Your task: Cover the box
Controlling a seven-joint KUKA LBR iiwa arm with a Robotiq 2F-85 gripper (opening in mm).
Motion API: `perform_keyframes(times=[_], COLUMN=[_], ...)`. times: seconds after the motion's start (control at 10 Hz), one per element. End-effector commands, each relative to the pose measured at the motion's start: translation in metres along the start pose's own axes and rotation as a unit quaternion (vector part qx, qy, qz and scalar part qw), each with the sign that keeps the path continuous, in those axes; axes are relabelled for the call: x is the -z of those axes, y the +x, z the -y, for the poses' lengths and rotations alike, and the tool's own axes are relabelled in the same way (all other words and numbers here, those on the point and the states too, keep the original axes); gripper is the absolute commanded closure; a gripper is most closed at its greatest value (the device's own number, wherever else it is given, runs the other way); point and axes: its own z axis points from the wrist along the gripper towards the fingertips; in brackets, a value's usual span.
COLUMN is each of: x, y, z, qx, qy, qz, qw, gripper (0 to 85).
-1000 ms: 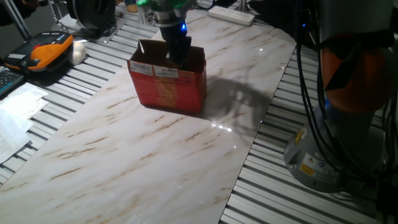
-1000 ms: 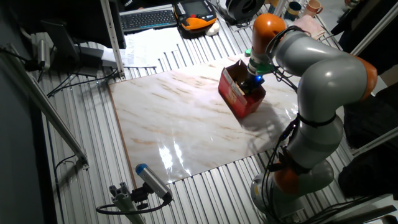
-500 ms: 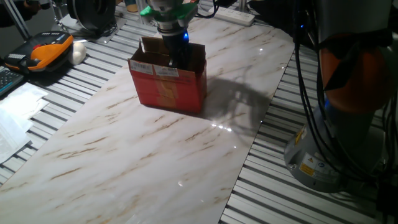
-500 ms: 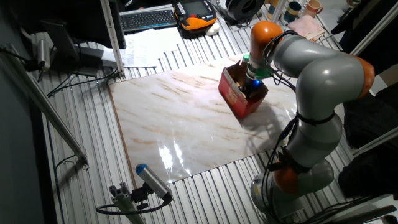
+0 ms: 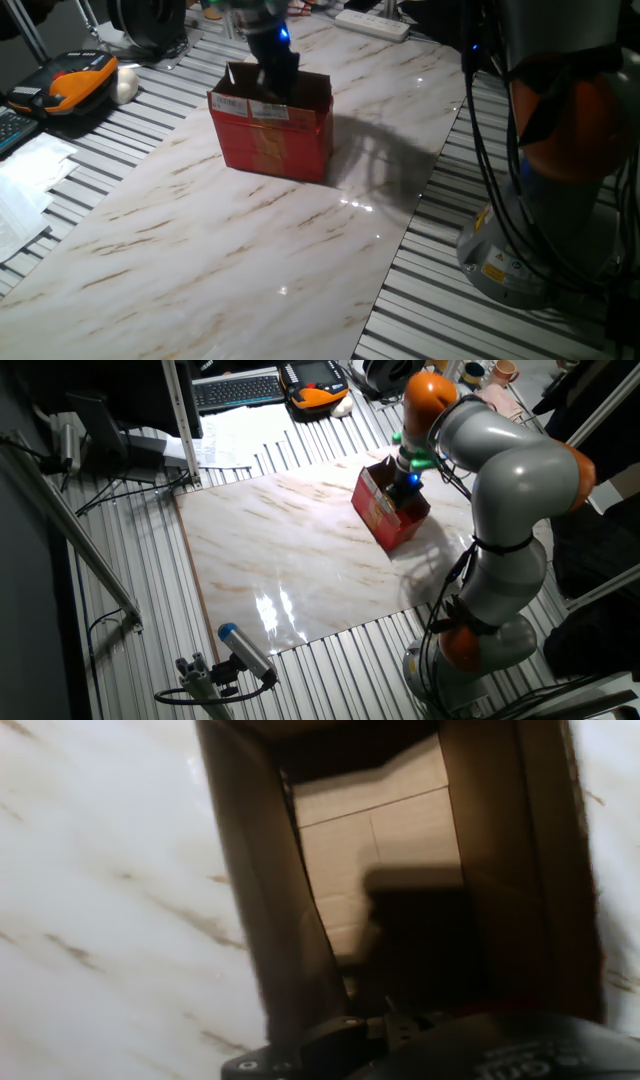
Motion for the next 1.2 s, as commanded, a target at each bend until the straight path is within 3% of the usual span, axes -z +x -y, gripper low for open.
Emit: perform_keyframes(times=[0.0, 0.2, 0.5, 0.8, 0.9, 1.1], x=[0.027, 0.044, 0.050, 0.050, 0.050, 0.050], y=[0.003, -0.002, -0.006, -0.006, -0.006, -0.006], z=[-0.004, -0.019, -0.032, -0.032, -0.032, -0.032], qx=[-0.005, -0.021, -0.032, -0.017, -0.015, -0.001], qy=[-0.005, -0.012, -0.009, -0.010, -0.003, -0.008], qz=[-0.004, -0.009, 0.003, 0.035, 0.053, 0.091], qw=[1.0000, 0.9997, 0.9994, 0.9992, 0.9985, 0.9958], gripper=[85.0, 85.0, 85.0, 85.0, 85.0, 85.0])
